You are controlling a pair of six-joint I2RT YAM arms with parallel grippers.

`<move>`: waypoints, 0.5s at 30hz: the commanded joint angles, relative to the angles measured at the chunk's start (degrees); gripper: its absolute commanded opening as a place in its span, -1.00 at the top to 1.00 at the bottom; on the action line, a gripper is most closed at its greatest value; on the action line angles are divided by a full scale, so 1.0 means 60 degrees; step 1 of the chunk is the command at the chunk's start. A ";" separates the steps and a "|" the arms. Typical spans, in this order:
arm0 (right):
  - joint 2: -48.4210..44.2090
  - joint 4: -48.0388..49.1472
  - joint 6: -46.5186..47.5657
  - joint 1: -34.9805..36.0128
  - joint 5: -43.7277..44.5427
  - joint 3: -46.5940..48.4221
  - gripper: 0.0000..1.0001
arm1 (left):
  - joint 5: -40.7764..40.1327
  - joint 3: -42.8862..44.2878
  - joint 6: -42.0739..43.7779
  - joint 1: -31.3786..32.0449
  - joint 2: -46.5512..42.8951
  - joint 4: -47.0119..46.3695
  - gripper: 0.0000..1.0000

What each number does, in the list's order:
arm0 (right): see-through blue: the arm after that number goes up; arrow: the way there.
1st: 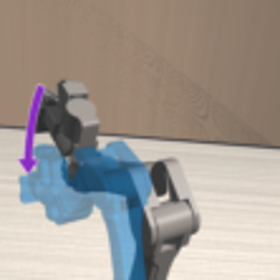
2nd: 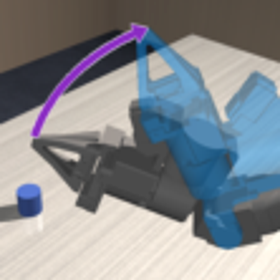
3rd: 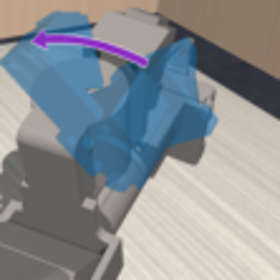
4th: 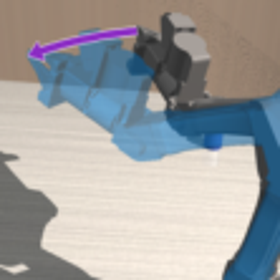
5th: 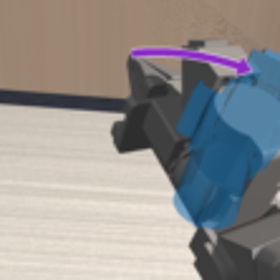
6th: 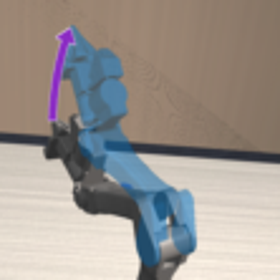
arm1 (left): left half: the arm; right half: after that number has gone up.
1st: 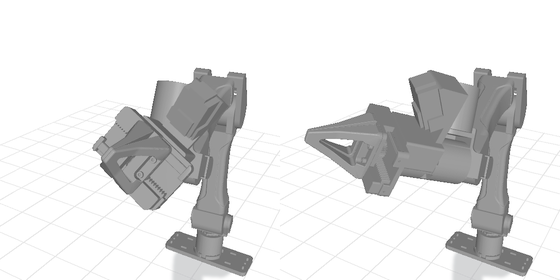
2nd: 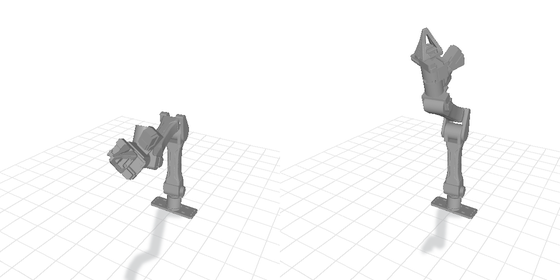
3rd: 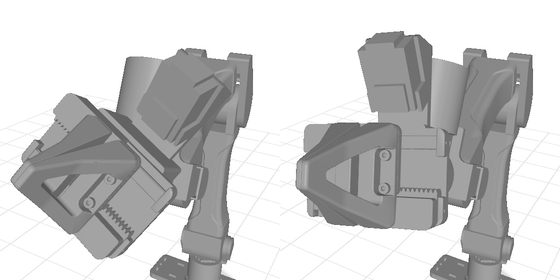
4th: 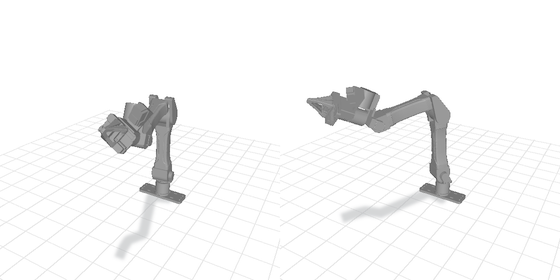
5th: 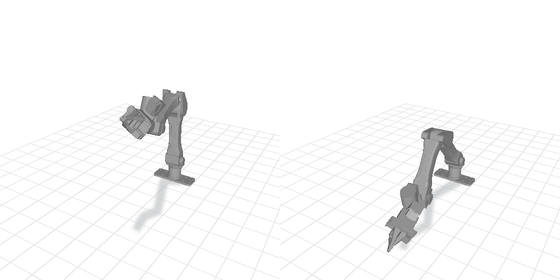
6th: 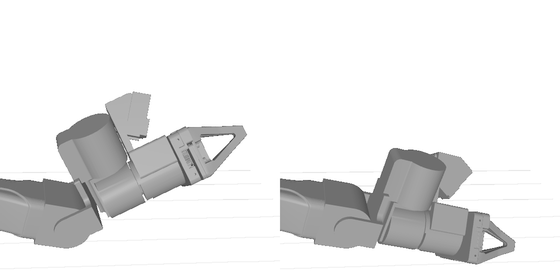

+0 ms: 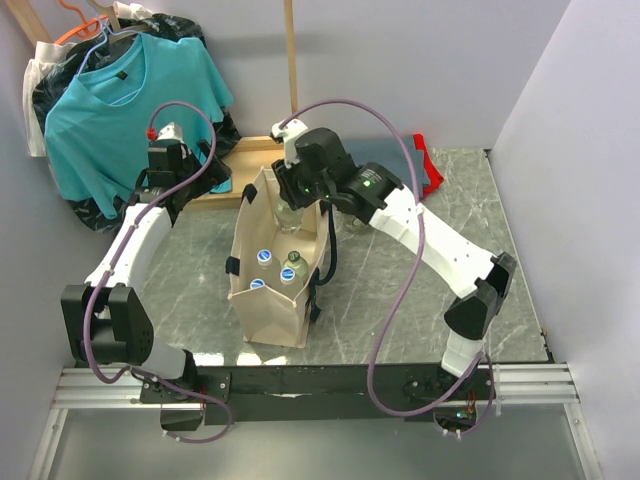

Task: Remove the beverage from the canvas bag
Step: Take out the drink from the canvas bag.

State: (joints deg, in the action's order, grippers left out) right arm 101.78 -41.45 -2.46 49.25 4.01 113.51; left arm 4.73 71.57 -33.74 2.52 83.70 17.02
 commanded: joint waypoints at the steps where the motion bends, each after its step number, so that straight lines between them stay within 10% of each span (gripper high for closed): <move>1: -0.1377 0.1679 0.0117 -0.0006 0.0137 0.0212 1.00 | 0.0105 -0.0005 -0.0076 0.0033 -0.0342 -0.0316 -0.93; 15: -0.1860 0.1605 0.0321 -0.0006 0.1015 0.0359 1.00 | 0.0193 -0.0107 -0.0076 0.0034 -0.0430 -0.0390 -0.93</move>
State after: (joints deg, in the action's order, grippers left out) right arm 96.71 -41.25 -1.80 49.25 6.63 113.03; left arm 4.91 71.22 -33.91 2.52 83.68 16.99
